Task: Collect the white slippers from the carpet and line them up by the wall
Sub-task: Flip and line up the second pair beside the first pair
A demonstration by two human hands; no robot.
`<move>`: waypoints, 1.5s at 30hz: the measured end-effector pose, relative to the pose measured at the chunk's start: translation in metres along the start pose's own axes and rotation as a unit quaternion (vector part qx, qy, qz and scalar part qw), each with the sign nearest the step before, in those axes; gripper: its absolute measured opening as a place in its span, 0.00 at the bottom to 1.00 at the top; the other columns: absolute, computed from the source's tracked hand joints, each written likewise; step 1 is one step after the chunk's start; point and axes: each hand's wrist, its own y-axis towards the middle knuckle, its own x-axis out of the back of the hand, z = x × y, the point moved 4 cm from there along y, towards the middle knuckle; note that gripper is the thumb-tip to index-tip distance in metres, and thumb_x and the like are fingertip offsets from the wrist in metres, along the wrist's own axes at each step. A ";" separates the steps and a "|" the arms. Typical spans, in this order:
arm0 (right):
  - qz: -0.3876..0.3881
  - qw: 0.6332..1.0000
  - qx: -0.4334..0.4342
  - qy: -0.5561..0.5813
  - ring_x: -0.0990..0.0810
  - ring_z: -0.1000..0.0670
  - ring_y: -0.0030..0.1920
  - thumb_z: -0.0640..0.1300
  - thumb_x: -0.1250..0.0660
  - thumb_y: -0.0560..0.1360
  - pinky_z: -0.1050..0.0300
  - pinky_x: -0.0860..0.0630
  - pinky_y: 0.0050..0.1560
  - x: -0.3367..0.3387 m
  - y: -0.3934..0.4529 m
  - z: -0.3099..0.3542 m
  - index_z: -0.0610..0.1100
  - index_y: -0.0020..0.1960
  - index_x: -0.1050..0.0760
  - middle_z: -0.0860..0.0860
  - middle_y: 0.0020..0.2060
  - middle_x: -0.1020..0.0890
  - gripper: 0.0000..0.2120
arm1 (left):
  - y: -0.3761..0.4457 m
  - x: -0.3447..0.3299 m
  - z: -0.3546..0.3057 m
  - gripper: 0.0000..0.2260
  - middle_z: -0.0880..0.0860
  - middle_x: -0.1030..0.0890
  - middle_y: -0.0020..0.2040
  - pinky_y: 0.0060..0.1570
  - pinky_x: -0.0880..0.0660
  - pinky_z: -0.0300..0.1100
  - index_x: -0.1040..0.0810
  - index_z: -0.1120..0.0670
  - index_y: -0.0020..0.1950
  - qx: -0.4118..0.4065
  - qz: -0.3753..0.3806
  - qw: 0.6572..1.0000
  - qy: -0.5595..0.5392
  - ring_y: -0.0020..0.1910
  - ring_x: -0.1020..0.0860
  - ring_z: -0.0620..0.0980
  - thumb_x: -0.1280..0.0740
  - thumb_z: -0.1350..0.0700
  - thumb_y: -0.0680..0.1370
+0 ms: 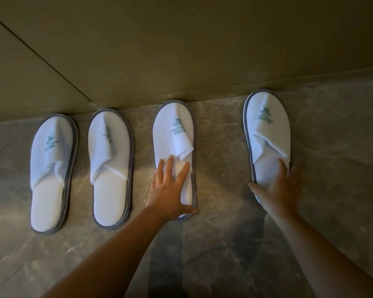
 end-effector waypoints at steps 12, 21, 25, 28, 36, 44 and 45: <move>0.038 0.999 0.035 0.005 0.42 0.34 0.67 0.49 0.25 0.61 0.37 0.40 0.65 -0.012 -0.014 0.015 0.46 0.70 0.47 0.35 0.70 0.43 0.45 | 0.003 -0.002 -0.005 0.40 0.52 0.64 0.75 0.69 0.54 0.65 0.52 0.37 0.69 0.001 -0.016 1.000 0.019 0.72 0.65 0.62 0.33 0.34 0.64; 0.051 0.998 0.046 0.003 0.44 0.35 0.68 0.51 0.26 0.62 0.39 0.43 0.67 -0.022 -0.023 0.025 0.47 0.70 0.47 0.37 0.72 0.47 0.45 | 0.001 -0.001 0.003 0.41 0.53 0.66 0.74 0.70 0.53 0.64 0.53 0.37 0.69 -0.001 -0.020 0.999 0.036 0.72 0.65 0.62 0.34 0.33 0.63; 0.040 0.998 0.051 0.006 0.45 0.36 0.69 0.51 0.25 0.61 0.39 0.43 0.67 -0.024 -0.025 0.029 0.46 0.70 0.46 0.37 0.72 0.47 0.45 | 0.002 -0.003 0.004 0.41 0.53 0.66 0.74 0.70 0.54 0.64 0.54 0.37 0.69 0.005 -0.021 0.999 0.041 0.72 0.65 0.63 0.34 0.32 0.63; 0.041 0.998 0.043 -0.002 0.45 0.36 0.69 0.52 0.26 0.61 0.39 0.43 0.67 -0.027 -0.026 0.030 0.47 0.70 0.47 0.37 0.72 0.48 0.45 | 0.002 -0.005 0.004 0.42 0.53 0.66 0.74 0.69 0.53 0.65 0.54 0.37 0.69 0.006 -0.019 0.999 0.040 0.72 0.65 0.63 0.34 0.33 0.63; 0.058 0.997 0.056 -0.008 0.45 0.36 0.69 0.52 0.27 0.63 0.39 0.42 0.67 -0.036 -0.034 0.039 0.48 0.71 0.50 0.37 0.72 0.48 0.45 | 0.003 -0.005 0.004 0.43 0.54 0.68 0.74 0.69 0.54 0.66 0.54 0.36 0.69 0.005 -0.004 1.000 0.028 0.71 0.67 0.64 0.33 0.33 0.62; 0.052 0.998 0.046 -0.003 0.45 0.36 0.69 0.51 0.26 0.63 0.39 0.42 0.67 -0.033 -0.031 0.037 0.47 0.71 0.48 0.37 0.72 0.48 0.45 | 0.004 -0.005 0.004 0.42 0.54 0.68 0.74 0.69 0.54 0.66 0.54 0.36 0.69 0.006 -0.010 0.999 0.030 0.71 0.67 0.64 0.33 0.33 0.62; 0.053 0.998 0.046 -0.005 0.45 0.36 0.69 0.51 0.26 0.63 0.39 0.42 0.67 -0.033 -0.032 0.037 0.47 0.71 0.48 0.38 0.72 0.49 0.45 | 0.003 -0.006 0.004 0.42 0.54 0.68 0.73 0.69 0.54 0.66 0.54 0.36 0.69 0.008 -0.007 0.999 0.032 0.71 0.67 0.64 0.33 0.33 0.62</move>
